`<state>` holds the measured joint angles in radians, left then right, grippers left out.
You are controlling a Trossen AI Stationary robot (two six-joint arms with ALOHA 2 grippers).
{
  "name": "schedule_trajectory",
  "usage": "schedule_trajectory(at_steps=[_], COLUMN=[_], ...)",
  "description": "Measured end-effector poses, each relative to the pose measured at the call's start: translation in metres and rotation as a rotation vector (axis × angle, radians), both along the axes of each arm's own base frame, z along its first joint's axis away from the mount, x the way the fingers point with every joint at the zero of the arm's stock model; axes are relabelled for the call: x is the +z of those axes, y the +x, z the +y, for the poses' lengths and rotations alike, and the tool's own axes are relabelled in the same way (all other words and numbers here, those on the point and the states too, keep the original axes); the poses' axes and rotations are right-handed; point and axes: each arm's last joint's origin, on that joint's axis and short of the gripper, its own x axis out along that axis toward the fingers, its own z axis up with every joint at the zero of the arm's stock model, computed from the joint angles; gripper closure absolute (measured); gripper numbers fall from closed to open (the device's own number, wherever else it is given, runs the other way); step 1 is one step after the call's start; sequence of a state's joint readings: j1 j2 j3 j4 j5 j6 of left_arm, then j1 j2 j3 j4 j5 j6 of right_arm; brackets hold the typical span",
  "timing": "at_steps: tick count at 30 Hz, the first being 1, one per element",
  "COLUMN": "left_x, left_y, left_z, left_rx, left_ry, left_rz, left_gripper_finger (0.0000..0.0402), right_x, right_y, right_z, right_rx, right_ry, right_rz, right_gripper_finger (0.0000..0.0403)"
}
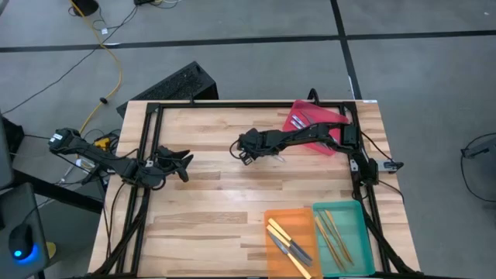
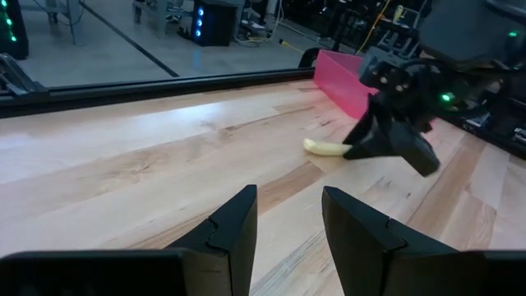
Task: Sort silverware by color (type)
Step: Put the yellow knife into the orange bin
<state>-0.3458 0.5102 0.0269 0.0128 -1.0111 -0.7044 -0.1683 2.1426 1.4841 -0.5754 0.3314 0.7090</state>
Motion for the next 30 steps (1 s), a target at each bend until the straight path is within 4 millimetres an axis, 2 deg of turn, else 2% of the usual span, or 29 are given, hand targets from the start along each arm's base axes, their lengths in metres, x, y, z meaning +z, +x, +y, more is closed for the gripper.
schedule_trajectory(at_steps=[9,21,26,30], left_x=[0.000,0.000,0.000,0.000], left_y=[0.000,0.000,0.000,0.000], left_z=[0.000,0.000,0.000,0.000], left_rx=[0.000,0.004,0.003,0.003], left_ry=[0.000,0.002,0.002,0.002], left_rz=[0.000,-0.001,0.000,0.000], left_gripper_finger=[0.0280,0.0280,0.0280,0.0280], right_x=[0.001,0.005,0.005,0.006], right_y=[0.009,0.027,0.028,0.028], right_z=[0.031,0.081,0.093,0.094], right_rx=[0.071,0.225,0.276,0.311], right_ry=[0.032,0.039,0.007,-0.012], right_rz=[-0.055,-0.217,-0.208,-0.197], right_gripper_finger=[0.0242,0.0242,0.0242,0.0242])
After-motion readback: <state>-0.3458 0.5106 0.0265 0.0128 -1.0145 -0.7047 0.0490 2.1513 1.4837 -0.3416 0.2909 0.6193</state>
